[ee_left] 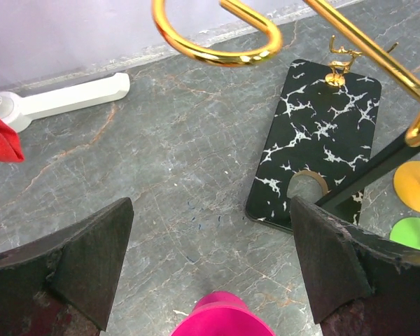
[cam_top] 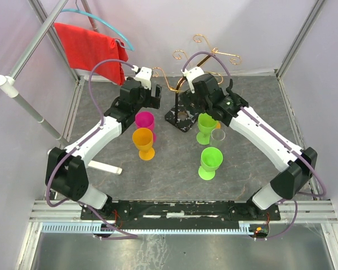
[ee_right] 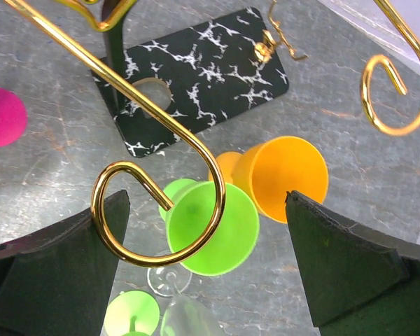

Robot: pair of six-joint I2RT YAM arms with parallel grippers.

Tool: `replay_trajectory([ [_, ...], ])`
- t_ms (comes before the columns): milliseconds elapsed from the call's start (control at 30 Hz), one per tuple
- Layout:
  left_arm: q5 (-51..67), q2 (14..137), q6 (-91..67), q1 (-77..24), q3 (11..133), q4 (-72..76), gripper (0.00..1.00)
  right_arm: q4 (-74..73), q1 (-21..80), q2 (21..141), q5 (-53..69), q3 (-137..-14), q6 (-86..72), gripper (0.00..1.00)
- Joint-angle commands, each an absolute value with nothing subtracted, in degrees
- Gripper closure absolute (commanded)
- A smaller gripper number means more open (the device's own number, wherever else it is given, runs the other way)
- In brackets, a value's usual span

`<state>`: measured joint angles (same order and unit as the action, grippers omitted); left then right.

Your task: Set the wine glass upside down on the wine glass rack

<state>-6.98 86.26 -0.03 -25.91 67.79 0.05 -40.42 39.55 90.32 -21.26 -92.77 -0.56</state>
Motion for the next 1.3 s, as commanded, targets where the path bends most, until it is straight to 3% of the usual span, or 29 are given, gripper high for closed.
replay_trajectory([
  [0, -5.1, 85.8, -0.9, -26.6, 67.8, 3.5, 0.01, -39.2, 35.7, 85.9, -26.7, -91.1, -0.5, 0.00],
  [400, -4.8, 72.4, -0.5, -26.9, 55.7, 3.6, 0.01, -38.9, 31.2, 77.3, -24.2, -82.2, -1.5, 0.00],
  [800, -5.9, 67.3, 0.1, -26.8, 59.8, -2.3, 0.01, -41.4, 31.5, 72.9, -12.0, -90.1, -2.5, 0.00],
  [1267, -8.1, 62.0, 1.2, -26.9, 58.6, -6.0, 0.01, -35.0, 28.4, 95.6, -9.4, -112.2, -10.1, 0.00],
])
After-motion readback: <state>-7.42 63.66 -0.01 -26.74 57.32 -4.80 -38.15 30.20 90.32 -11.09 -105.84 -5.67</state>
